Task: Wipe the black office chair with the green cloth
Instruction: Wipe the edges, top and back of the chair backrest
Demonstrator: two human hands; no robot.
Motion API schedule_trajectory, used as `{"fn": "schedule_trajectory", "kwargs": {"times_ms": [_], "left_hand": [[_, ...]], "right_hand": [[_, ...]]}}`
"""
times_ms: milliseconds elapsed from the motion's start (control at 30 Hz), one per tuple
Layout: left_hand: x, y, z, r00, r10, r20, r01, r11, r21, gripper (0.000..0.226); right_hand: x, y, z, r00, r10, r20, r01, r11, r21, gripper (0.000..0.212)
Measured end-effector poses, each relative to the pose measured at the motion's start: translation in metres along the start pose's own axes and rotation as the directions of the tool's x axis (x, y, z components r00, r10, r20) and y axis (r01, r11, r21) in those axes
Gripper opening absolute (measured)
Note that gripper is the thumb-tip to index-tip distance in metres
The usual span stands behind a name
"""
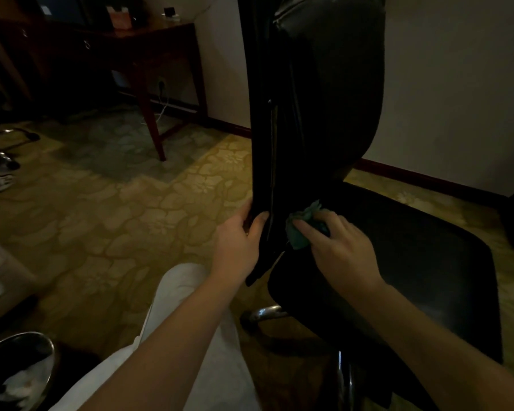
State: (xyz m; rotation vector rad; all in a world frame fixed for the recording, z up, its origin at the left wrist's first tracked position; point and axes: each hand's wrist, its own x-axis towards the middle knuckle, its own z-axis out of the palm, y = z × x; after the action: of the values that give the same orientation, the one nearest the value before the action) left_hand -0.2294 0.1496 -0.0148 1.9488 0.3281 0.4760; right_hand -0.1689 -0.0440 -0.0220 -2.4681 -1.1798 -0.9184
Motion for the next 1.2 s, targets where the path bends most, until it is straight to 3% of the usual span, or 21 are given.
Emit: {"fn": "schedule_trajectory", "kwargs": {"times_ms": [167,467,567,800,1200], "left_hand": [[-0.002,-0.002,0.001,1.000,-0.005,-0.017,0.005,1.000,-0.008,0.038],[-0.002,-0.008,-0.001,0.999,-0.019,0.029,0.021,0.999,-0.043,0.041],[-0.002,-0.006,-0.002,0.999,-0.027,0.038,0.029,0.997,-0.068,0.040],[-0.002,-0.005,0.000,0.999,-0.037,0.030,0.040,0.993,-0.109,0.037],[0.000,-0.006,-0.002,0.999,-0.027,0.041,0.031,0.994,-0.105,0.037]], "right_hand": [[0.002,-0.001,-0.001,0.999,0.022,-0.040,-0.022,1.000,0.002,0.039],[-0.047,-0.021,0.044,0.976,0.106,0.189,-0.105,0.994,-0.016,0.057],[-0.036,-0.024,0.027,0.978,0.160,0.134,-0.171,0.982,0.076,0.040],[-0.008,-0.028,-0.025,0.959,0.263,-0.103,-0.226,0.932,0.283,0.040],[-0.024,-0.024,0.025,0.980,0.195,0.046,-0.196,0.980,0.022,0.044]]}}
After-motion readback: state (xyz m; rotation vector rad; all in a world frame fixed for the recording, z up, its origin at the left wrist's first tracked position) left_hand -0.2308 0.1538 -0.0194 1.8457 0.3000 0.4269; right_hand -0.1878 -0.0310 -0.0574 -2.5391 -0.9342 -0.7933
